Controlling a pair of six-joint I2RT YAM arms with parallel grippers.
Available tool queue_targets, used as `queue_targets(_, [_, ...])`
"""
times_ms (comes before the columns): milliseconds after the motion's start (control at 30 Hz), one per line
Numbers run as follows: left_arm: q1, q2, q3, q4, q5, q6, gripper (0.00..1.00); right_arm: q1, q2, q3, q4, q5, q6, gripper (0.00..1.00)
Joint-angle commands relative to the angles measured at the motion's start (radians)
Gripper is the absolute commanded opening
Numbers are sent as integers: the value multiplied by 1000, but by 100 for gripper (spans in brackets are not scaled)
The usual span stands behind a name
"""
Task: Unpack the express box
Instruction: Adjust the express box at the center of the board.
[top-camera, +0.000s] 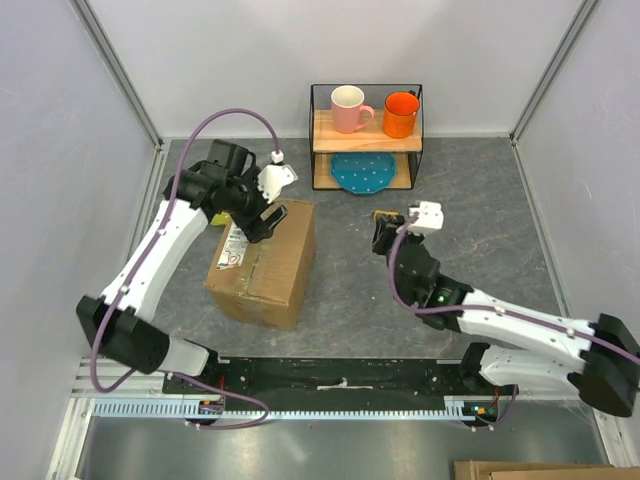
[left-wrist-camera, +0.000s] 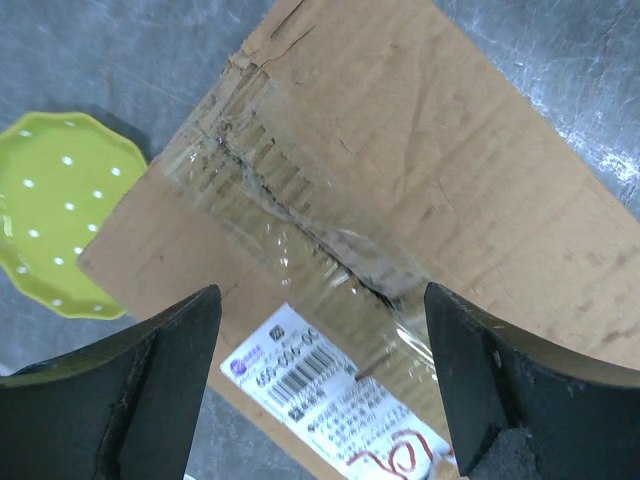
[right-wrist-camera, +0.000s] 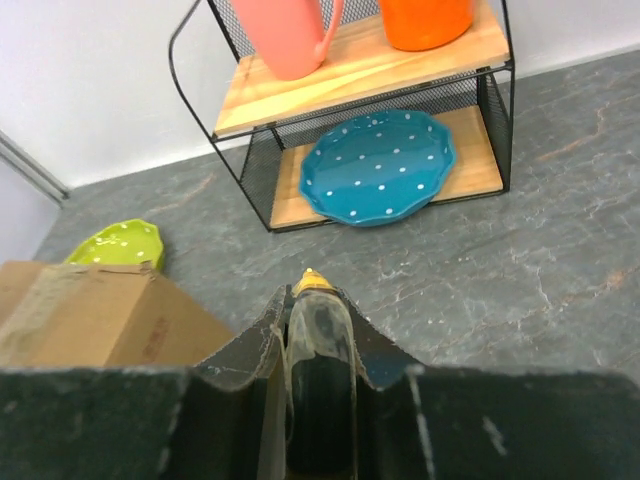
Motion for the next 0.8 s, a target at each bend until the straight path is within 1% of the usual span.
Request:
queue_targets(0, [39, 116, 77, -59, 44, -83, 90, -71, 127, 36, 206, -131, -108, 0])
queue_targets(67, [59, 160, 115, -98, 120, -92, 90, -128, 195, 45, 269, -167, -88, 0])
queue_targets(100, [59, 173, 144, -110, 137, -87, 88, -145, 219, 46, 295, -193, -67, 0])
queue_targets(167, [60, 194, 157, -127, 180, -69, 84, -189, 305, 72, 358, -234, -51, 0])
queue_targets(200, [60, 200, 166, -133, 197, -55, 81, -202, 337, 84, 384, -253, -51, 0])
queue_targets(233, [57, 208, 175, -150, 222, -45, 79, -217, 399, 103, 447, -291, -54, 0])
queue_targets(267, [56, 226, 183, -185, 277, -22, 77, -220, 428, 114, 478, -309, -56, 0])
queue_targets(333, [44, 245, 203, -240, 341, 17, 74, -232, 497, 152, 521, -345, -66, 0])
queue_targets(367, [37, 257, 206, -306, 405, 73, 73, -236, 514, 161, 539, -354, -69, 0])
queue_targets(567, [-32, 276, 165, -483, 559, 314, 71, -274, 583, 213, 591, -424, -72, 0])
queue_targets(700, [-93, 256, 103, -503, 576, 370, 69, -297, 602, 243, 595, -457, -74, 0])
queue_targets(733, [-122, 222, 83, -503, 576, 394, 69, -300, 596, 243, 579, -460, -74, 0])
queue_targets(767, [-137, 202, 45, -503, 576, 453, 69, -301, 589, 240, 567, -458, -73, 0])
